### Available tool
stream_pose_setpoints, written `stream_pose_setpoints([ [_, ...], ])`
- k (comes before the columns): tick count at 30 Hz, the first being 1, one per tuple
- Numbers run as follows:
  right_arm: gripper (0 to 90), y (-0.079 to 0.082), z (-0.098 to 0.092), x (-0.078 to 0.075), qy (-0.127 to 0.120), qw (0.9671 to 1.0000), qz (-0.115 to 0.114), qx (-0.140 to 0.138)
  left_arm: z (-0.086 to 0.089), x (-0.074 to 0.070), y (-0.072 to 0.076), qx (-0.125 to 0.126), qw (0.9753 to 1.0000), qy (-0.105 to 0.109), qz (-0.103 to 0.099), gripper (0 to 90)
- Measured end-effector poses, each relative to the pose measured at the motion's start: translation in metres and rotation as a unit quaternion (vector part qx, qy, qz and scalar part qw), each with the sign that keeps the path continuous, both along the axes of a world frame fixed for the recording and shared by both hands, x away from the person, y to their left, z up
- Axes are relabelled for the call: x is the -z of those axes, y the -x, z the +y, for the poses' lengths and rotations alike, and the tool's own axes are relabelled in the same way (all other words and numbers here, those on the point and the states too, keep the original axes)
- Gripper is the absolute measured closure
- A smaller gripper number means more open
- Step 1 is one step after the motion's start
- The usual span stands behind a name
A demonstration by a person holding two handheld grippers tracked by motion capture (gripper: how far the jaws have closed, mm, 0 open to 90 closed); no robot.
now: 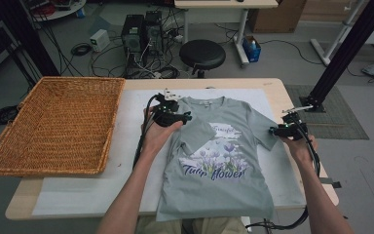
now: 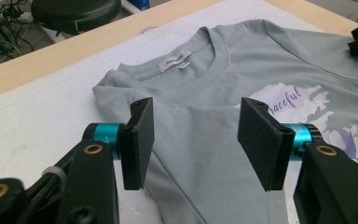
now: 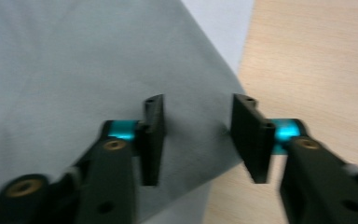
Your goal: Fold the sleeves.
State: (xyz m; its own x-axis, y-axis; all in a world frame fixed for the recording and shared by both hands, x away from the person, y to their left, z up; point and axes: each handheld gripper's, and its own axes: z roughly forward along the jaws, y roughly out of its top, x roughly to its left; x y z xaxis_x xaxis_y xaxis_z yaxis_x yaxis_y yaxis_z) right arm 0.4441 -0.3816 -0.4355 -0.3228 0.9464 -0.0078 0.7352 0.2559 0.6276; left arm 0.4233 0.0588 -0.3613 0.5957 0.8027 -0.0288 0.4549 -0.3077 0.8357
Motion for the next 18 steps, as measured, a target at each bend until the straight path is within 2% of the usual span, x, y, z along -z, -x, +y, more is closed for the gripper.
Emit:
stream_pose_setpoints([
  [2, 75.4, 0.000, 0.001, 0.000, -0.005, 1.0000, 0.001, -0.005, 0.001, 0.000, 0.001, 0.000, 1.0000, -0.002, 0.000, 46.1],
  [4, 83.6, 0.001, 0.004, 0.000, 0.002, 1.0000, 0.000, -0.009, 0.002, 0.001, 0.002, -0.002, 1.0000, 0.000, 0.000, 46.1],
  [6, 88.0, 0.001, 0.008, -0.001, 0.011, 0.9999, 0.000, -0.011, 0.003, 0.001, 0.003, -0.002, 1.0000, 0.000, -0.001, 46.1],
  [8, 88.8, 0.001, 0.012, -0.003, 0.026, 0.9995, -0.004, -0.018, 0.005, 0.000, 0.005, -0.003, 1.0000, 0.000, -0.003, 46.1],
  [9, 88.9, 0.003, 0.015, -0.006, 0.022, 0.9995, -0.011, -0.019, 0.006, 0.000, 0.005, -0.003, 1.0000, -0.001, -0.005, 46.1],
  [13, 89.1, 0.012, 0.029, -0.024, -0.006, 0.9980, -0.054, -0.034, 0.011, -0.002, 0.007, -0.010, 0.9999, 0.006, -0.008, 46.1],
  [16, 89.1, 0.017, 0.050, -0.040, -0.029, 0.9945, -0.078, -0.064, 0.012, -0.003, 0.008, -0.010, 0.9999, 0.008, -0.009, 46.1],
  [18, 89.0, 0.017, 0.067, -0.048, -0.040, 0.9919, -0.081, -0.090, 0.012, -0.003, 0.009, -0.011, 0.9999, 0.007, -0.010, 46.1],
])
